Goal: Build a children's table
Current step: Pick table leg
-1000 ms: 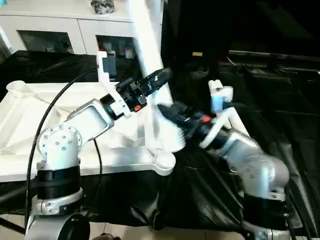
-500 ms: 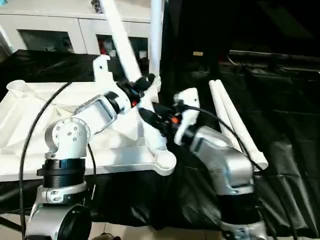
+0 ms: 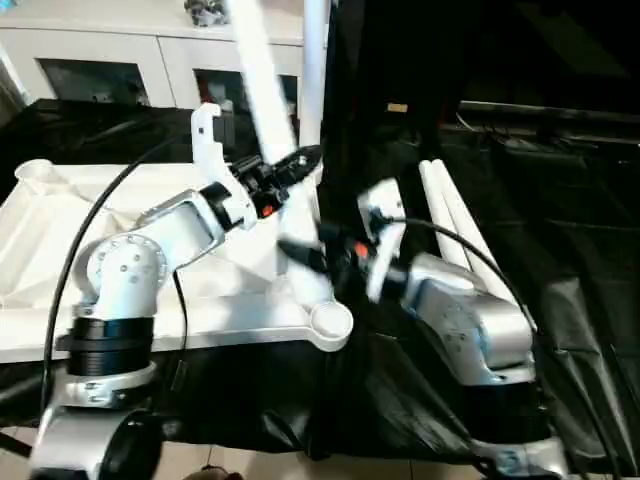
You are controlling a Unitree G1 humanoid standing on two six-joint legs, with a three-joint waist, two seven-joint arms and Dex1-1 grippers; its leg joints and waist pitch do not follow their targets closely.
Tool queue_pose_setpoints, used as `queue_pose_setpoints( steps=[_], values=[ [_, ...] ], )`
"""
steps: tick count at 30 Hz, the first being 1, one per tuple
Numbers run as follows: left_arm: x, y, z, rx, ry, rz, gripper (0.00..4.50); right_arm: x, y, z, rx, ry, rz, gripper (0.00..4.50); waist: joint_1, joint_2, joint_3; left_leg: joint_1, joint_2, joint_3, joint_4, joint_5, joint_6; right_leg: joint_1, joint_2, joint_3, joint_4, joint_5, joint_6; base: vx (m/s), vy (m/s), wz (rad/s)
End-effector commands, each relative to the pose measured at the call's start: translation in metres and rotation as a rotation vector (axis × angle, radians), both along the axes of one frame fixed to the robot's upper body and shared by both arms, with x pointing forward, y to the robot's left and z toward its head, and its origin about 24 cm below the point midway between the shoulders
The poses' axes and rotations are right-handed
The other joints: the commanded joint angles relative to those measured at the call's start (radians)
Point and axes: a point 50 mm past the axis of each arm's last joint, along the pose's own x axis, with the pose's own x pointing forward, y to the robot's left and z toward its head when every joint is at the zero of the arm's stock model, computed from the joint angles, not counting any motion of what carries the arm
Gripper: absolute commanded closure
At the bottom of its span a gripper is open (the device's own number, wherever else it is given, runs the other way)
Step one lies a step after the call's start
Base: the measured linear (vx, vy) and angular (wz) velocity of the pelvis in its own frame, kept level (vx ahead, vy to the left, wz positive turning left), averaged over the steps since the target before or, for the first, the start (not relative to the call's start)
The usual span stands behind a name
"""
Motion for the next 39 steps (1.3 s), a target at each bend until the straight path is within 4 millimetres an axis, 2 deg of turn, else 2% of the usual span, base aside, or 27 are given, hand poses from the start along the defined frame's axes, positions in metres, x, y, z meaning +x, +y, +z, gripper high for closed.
queue_pose_setpoints(
  steps=[1,2,6,7,10,11,23,24,25,26,28,31,36,37,39],
  values=[
    [-0.010,-0.004,0.003,-0.006,-0.040,-0.126,2.61,-0.002,-0.002,0.001,-0.012,-0.007,0.054,1.06,0.002,-0.003,-0.071,0.028,0.047,-0.025,-0.063,-0.139,0.029,0.048,-0.061,0.034,-0.065,-0.116,-0.221,0.000,0.000,0.00],
    [-0.010,-0.004,0.003,-0.004,-0.042,-0.135,2.61,-0.002,-0.002,0.001,-0.011,-0.005,0.062,1.04,0.002,-0.008,-0.070,0.029,0.047,-0.024,-0.063,-0.153,0.028,0.049,-0.062,0.035,-0.068,-0.141,-0.217,0.000,0.000,0.00],
    [-0.021,-0.004,0.006,0.004,-0.117,-0.307,2.61,-0.008,-0.006,0.005,0.027,0.037,0.173,1.04,0.001,-0.008,-0.068,0.031,0.046,-0.025,-0.065,-0.174,0.021,0.048,-0.061,0.036,-0.073,-0.192,-0.205,0.000,0.000,0.00],
    [-0.022,-0.004,0.007,-0.001,-0.130,-0.331,2.61,-0.009,-0.006,0.006,0.034,0.041,0.188,1.21,0.003,-0.006,-0.069,0.032,0.050,-0.025,-0.065,-0.171,0.019,0.046,-0.063,0.037,-0.071,-0.191,-0.208,0.000,0.000,0.00],
    [-0.022,-0.004,0.008,0.004,-0.138,-0.348,2.61,-0.010,-0.006,0.007,0.043,0.051,0.210,1.49,0.001,-0.003,-0.070,0.032,0.050,-0.025,-0.064,-0.161,0.016,0.046,-0.061,0.036,-0.066,-0.158,-0.219,0.000,0.000,0.00],
    [-0.021,-0.003,0.008,0.003,-0.139,-0.351,2.61,-0.010,-0.006,0.006,0.046,0.055,0.217,1.58,0.001,-0.005,-0.071,0.031,0.049,-0.024,-0.064,-0.158,0.018,0.046,-0.061,0.036,-0.066,-0.150,-0.222,0.000,0.000,0.00],
    [-0.021,-0.002,0.010,-0.036,-0.160,-0.348,2.61,-0.014,-0.001,0.005,0.075,0.071,0.211,2.44,0.003,-0.006,-0.073,0.031,0.048,-0.024,-0.062,-0.149,0.015,0.048,-0.063,0.035,-0.064,-0.144,-0.229,0.000,0.000,0.00],
    [-0.020,-0.002,0.010,-0.033,-0.162,-0.340,2.26,-0.014,-0.001,0.005,0.076,0.069,0.206,2.56,0.003,-0.005,-0.072,0.030,0.048,-0.024,-0.062,-0.149,0.015,0.048,-0.062,0.036,-0.064,-0.143,-0.229,0.000,0.000,0.00],
    [-0.020,-0.002,0.010,-0.033,-0.162,-0.340,2.26,-0.014,-0.001,0.005,0.076,0.069,0.206,2.56,0.003,-0.005,-0.072,0.030,0.048,-0.024,-0.063,-0.151,0.013,0.048,-0.062,0.035,-0.065,-0.147,-0.228,0.000,0.000,0.00],
    [-0.011,-0.002,0.009,-0.036,-0.127,-0.239,1.91,-0.011,0.001,0.005,0.076,0.050,0.166,2.57,0.002,-0.004,-0.072,0.031,0.049,-0.024,-0.063,-0.151,0.012,0.047,-0.062,0.035,-0.064,-0.144,-0.228,0.000,0.000,0.00],
    [-0.006,-0.001,0.008,-0.029,-0.121,-0.172,1.83,-0.008,0.004,0.006,0.072,0.029,0.122,2.59,0.002,-0.006,-0.072,0.032,0.048,-0.023,-0.061,-0.155,0.004,0.045,-0.062,0.036,-0.066,-0.145,-0.230,0.000,0.000,0.00],
    [0.001,-0.001,0.004,0.064,-0.119,-0.035,1.50,-0.004,0.009,0.008,0.063,-0.002,0.053,2.60,-0.001,-0.006,-0.072,0.031,0.049,-0.026,-0.065,-0.159,-0.004,0.047,-0.062,0.035,-0.068,-0.163,-0.205,0.000,0.000,0.00],
    [0.020,0.005,-0.007,0.209,-0.034,0.309,1.45,0.008,0.021,0.009,0.013,-0.061,-0.109,2.60,-0.003,-0.007,-0.072,0.029,0.049,-0.027,-0.064,-0.159,-0.012,0.046,-0.061,0.037,-0.068,-0.165,-0.189,0.000,0.000,0.00],
    [0.021,0.006,-0.007,0.224,-0.022,0.351,1.45,0.009,0.023,0.009,0.012,-0.061,-0.127,2.60,-0.004,-0.010,-0.072,0.028,0.048,-0.027,-0.063,-0.158,-0.013,0.047,-0.061,0.036,-0.069,-0.164,-0.187,0.000,0.000,0.00],
    [0.022,0.005,-0.007,0.233,-0.018,0.400,1.45,0.011,0.025,0.010,0.013,-0.067,-0.161,2.60,-0.003,-0.008,-0.073,0.028,0.048,-0.027,-0.064,-0.151,-0.008,0.047,-0.060,0.036,-0.070,-0.162,-0.180,0.000,0.000,0.00]
  ],
)
